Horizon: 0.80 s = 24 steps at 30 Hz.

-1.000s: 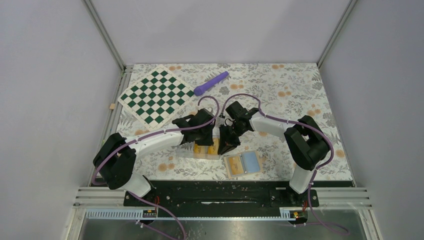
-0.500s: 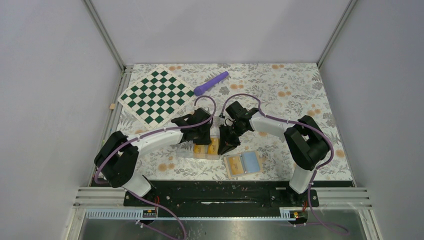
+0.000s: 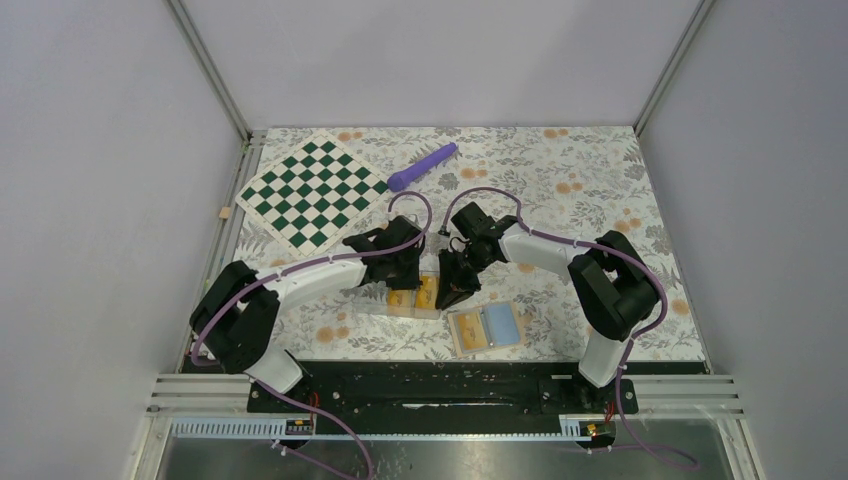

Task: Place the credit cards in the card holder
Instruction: Pick up the credit card from the storage box.

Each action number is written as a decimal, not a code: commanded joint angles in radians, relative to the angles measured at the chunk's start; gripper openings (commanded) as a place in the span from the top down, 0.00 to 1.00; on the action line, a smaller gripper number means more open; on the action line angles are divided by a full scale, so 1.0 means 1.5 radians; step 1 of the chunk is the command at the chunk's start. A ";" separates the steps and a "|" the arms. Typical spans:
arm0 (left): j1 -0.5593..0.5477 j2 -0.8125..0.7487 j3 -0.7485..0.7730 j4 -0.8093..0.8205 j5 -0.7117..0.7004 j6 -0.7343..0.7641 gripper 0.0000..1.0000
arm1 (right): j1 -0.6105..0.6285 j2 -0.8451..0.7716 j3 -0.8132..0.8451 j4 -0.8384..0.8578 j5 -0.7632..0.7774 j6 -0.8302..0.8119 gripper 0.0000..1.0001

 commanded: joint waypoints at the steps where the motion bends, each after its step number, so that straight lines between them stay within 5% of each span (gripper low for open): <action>1: -0.003 -0.036 0.001 0.042 0.039 -0.001 1.00 | 0.011 0.016 0.003 0.000 -0.008 -0.007 0.79; 20: -0.003 -0.075 -0.024 0.105 0.103 -0.013 1.00 | 0.011 0.009 0.006 0.000 -0.005 -0.005 0.78; 24: 0.000 -0.074 -0.055 0.149 0.139 -0.025 0.94 | 0.011 0.009 0.006 -0.001 -0.005 -0.006 0.78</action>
